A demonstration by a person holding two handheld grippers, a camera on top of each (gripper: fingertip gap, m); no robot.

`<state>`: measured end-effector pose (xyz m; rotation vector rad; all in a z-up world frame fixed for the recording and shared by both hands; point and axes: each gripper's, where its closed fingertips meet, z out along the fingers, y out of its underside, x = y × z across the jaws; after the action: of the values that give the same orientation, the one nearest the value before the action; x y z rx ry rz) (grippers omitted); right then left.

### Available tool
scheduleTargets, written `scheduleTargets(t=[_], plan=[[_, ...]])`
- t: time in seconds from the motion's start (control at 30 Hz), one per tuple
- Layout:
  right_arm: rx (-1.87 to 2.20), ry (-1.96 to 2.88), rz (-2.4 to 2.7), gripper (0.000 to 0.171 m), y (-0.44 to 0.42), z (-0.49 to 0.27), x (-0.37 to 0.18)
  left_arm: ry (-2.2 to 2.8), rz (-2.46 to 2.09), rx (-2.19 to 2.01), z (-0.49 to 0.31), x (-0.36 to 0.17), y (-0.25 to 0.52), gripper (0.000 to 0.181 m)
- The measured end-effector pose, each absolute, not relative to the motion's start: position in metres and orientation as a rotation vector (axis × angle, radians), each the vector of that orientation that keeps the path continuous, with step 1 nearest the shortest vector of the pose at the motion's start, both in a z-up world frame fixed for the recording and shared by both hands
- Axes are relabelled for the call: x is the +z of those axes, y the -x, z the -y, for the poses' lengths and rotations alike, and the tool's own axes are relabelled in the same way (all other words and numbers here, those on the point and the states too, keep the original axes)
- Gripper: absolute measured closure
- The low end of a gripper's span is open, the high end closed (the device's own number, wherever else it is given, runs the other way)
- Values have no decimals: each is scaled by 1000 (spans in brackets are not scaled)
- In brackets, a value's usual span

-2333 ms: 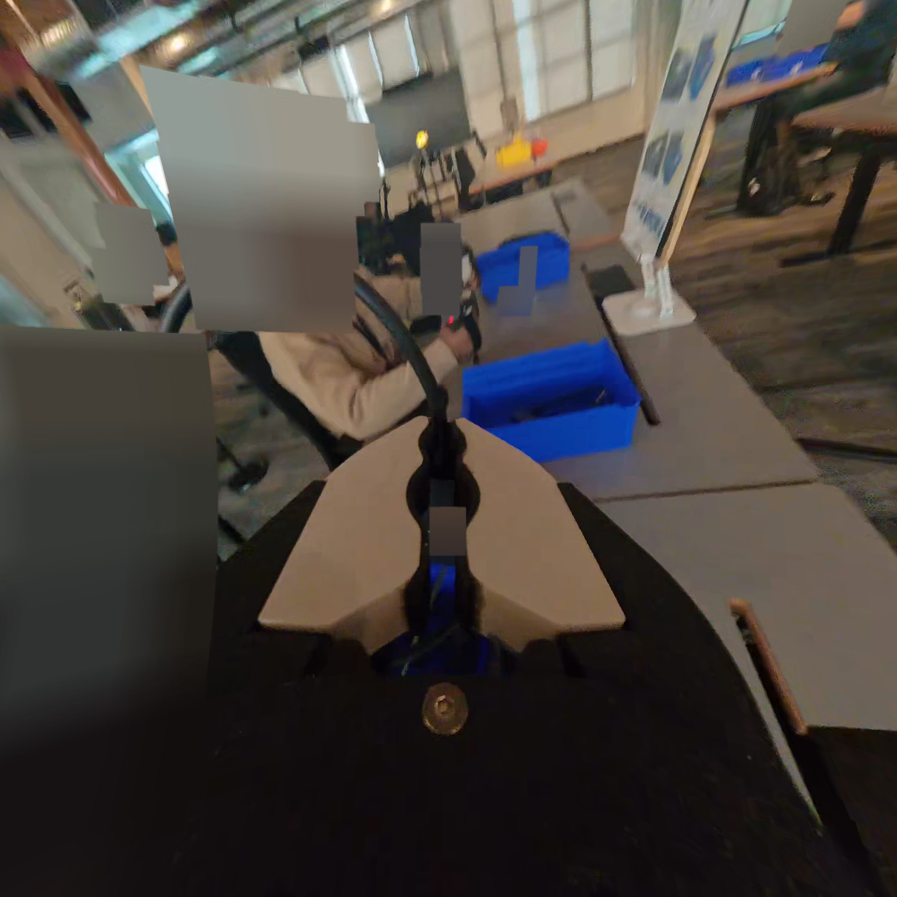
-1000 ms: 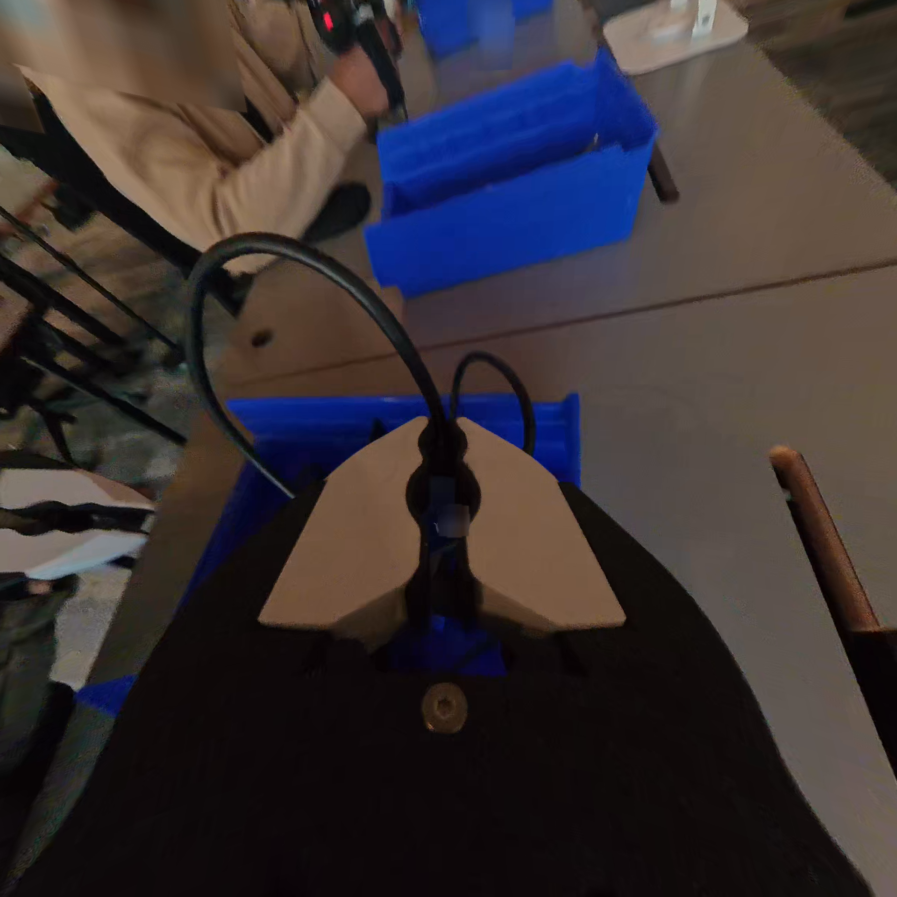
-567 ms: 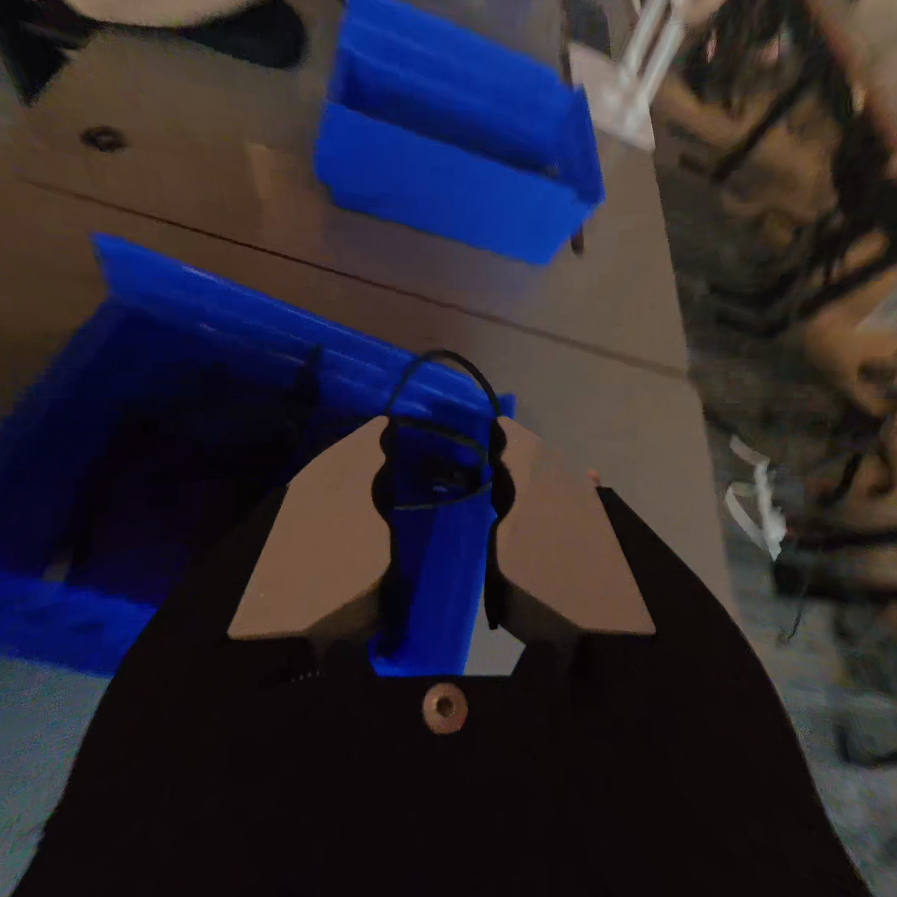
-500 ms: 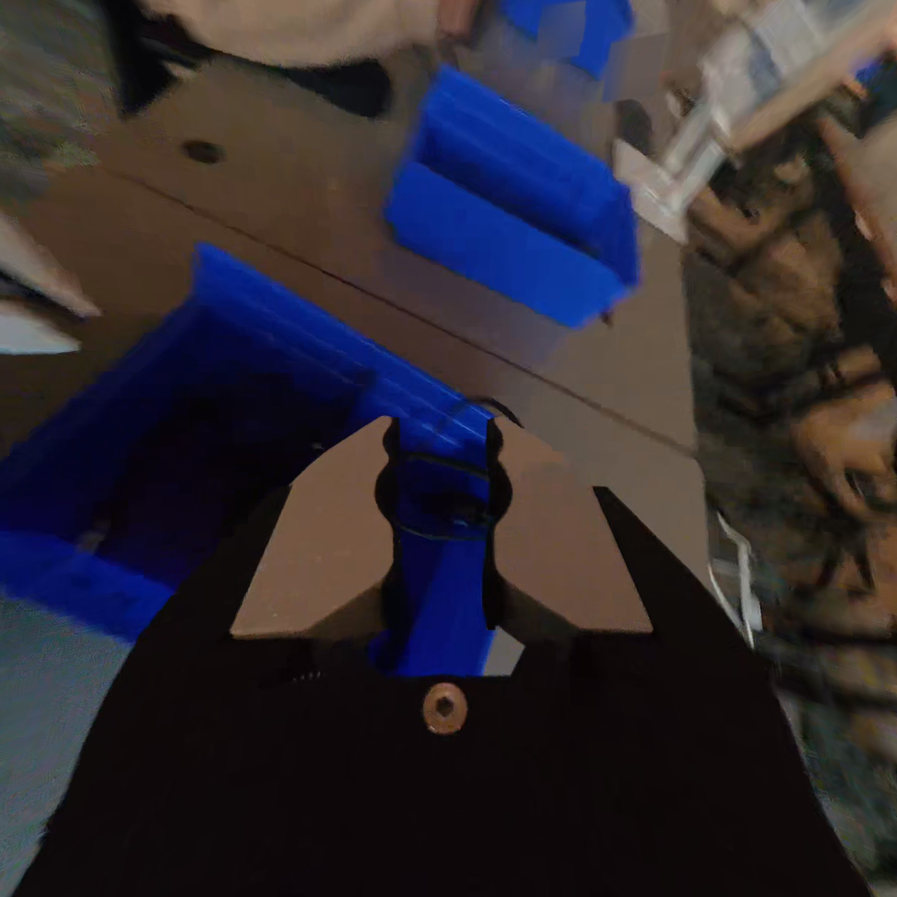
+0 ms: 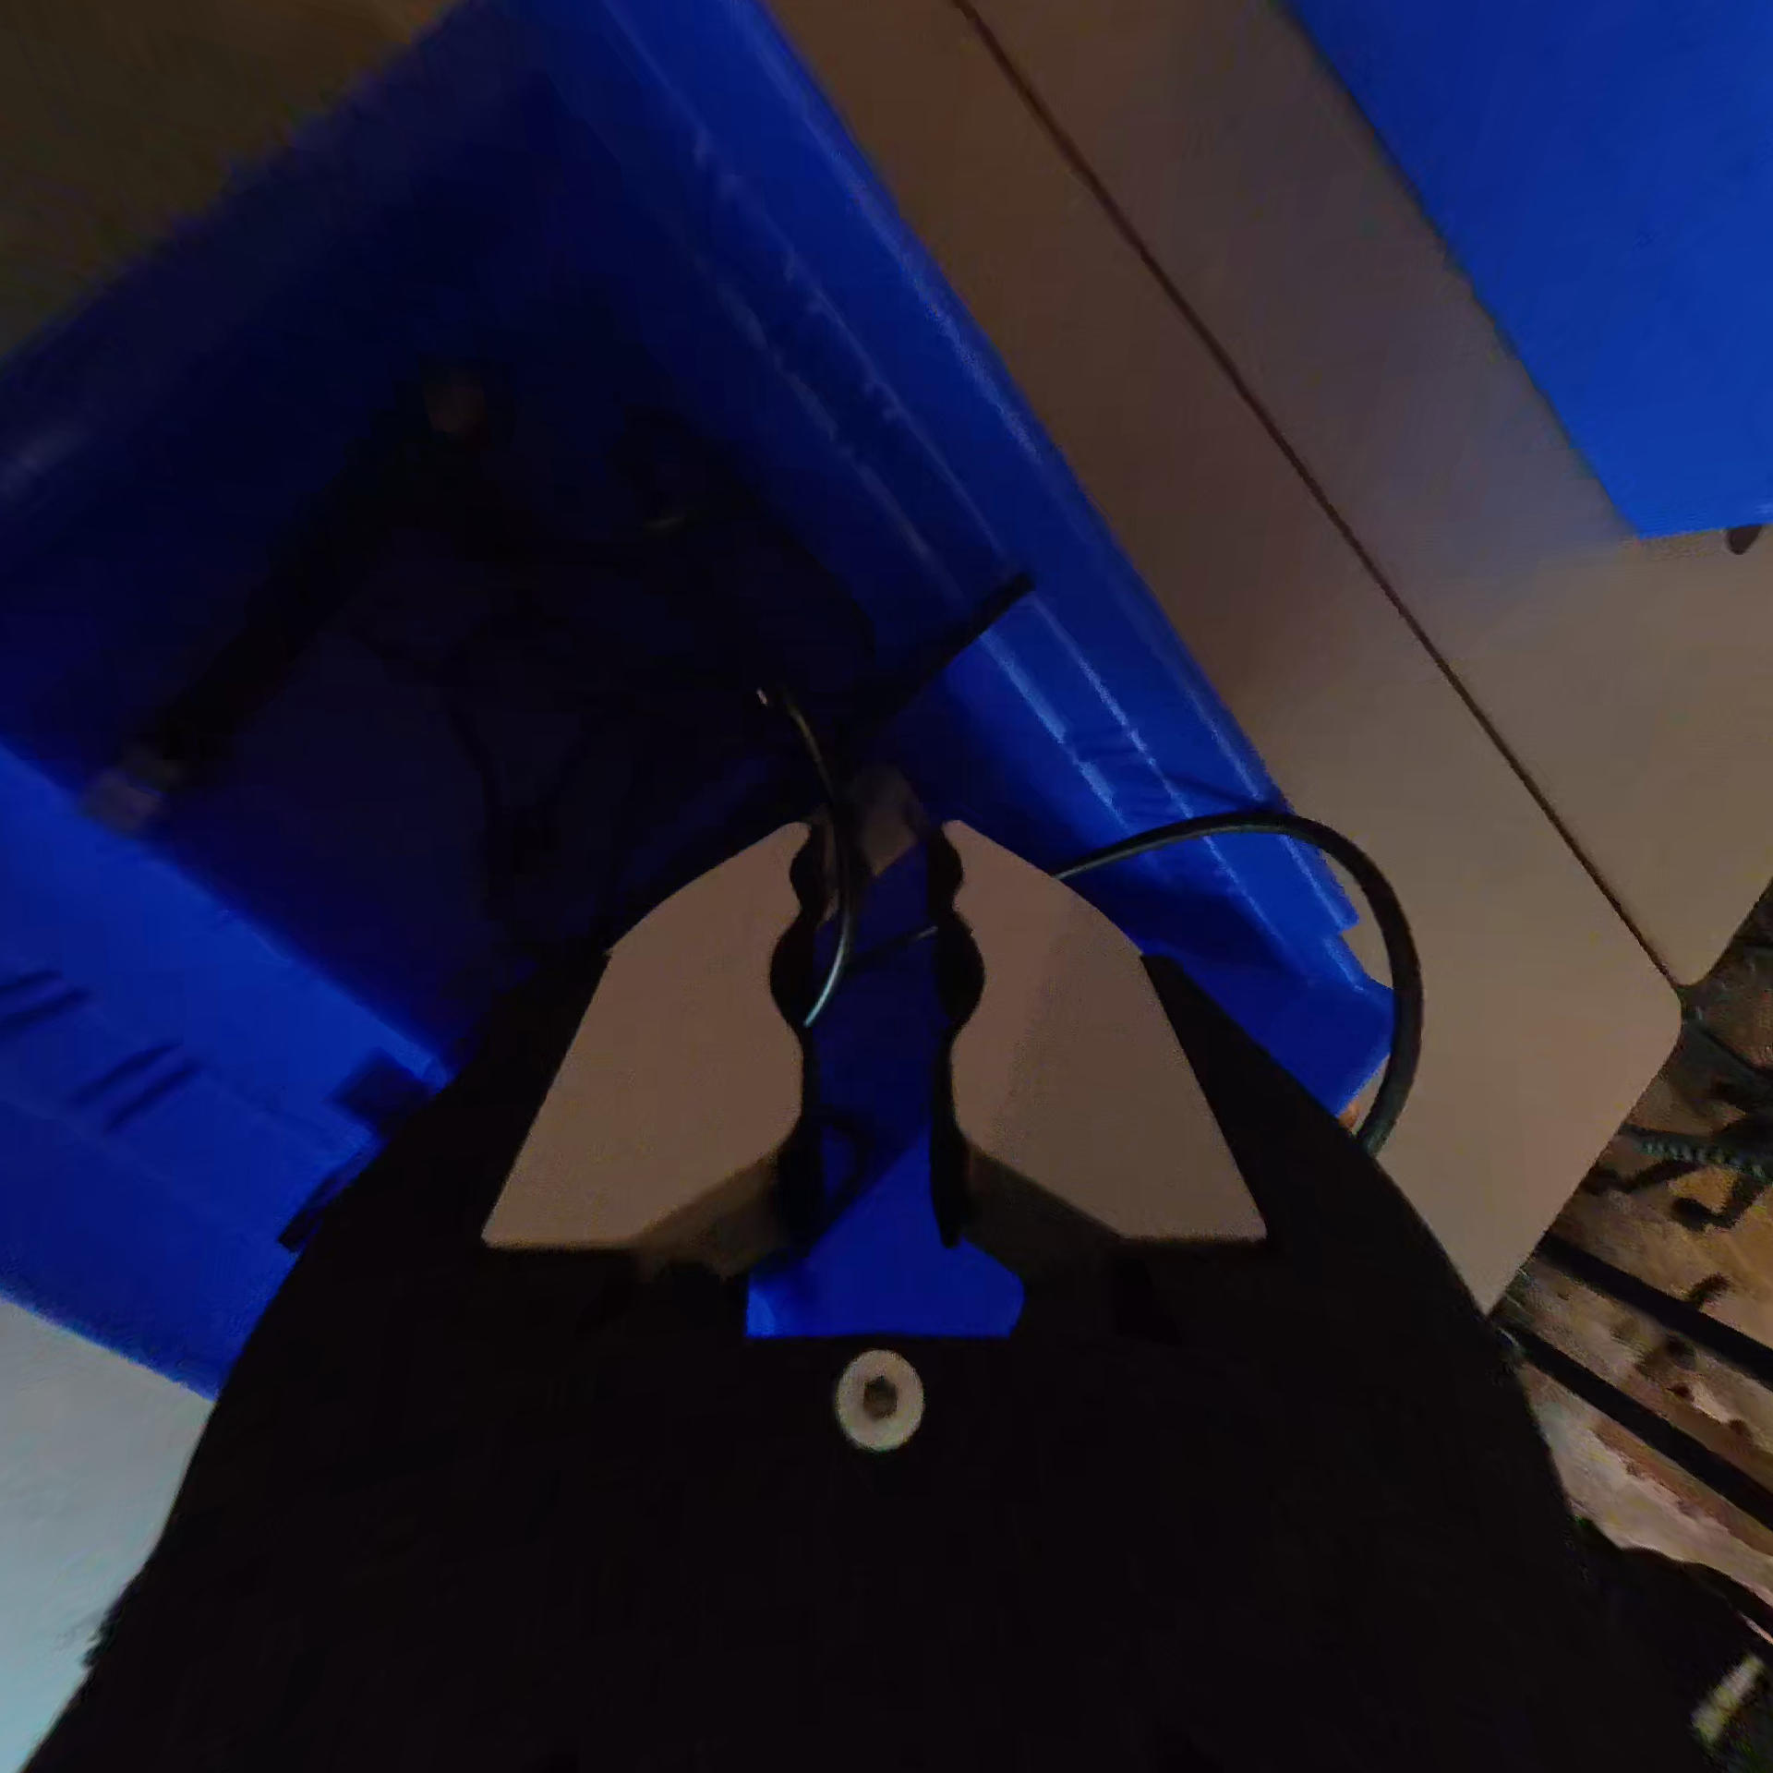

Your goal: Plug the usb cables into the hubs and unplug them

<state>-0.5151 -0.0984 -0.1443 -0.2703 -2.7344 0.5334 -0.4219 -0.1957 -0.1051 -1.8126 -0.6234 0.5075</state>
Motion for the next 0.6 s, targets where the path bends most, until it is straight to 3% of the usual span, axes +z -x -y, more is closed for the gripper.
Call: scheduleTargets(t=[0.2,0.23,0.27,0.37,0.6], plan=[[325,139,2768,149,515,89,-163,1843,617,487,191,-112,422,169],[280,121,2763,151,516,87,-165,1845,612,487,190,-112,421,169],[233,111,2760,165,517,86,-168,1847,607,490,190,-111,420,169],[186,160,2767,167,516,83,-167,1841,603,502,191,-109,420,169],[466,410,2617,167,501,89,-65,1810,628,497,194,-106,422,169]])
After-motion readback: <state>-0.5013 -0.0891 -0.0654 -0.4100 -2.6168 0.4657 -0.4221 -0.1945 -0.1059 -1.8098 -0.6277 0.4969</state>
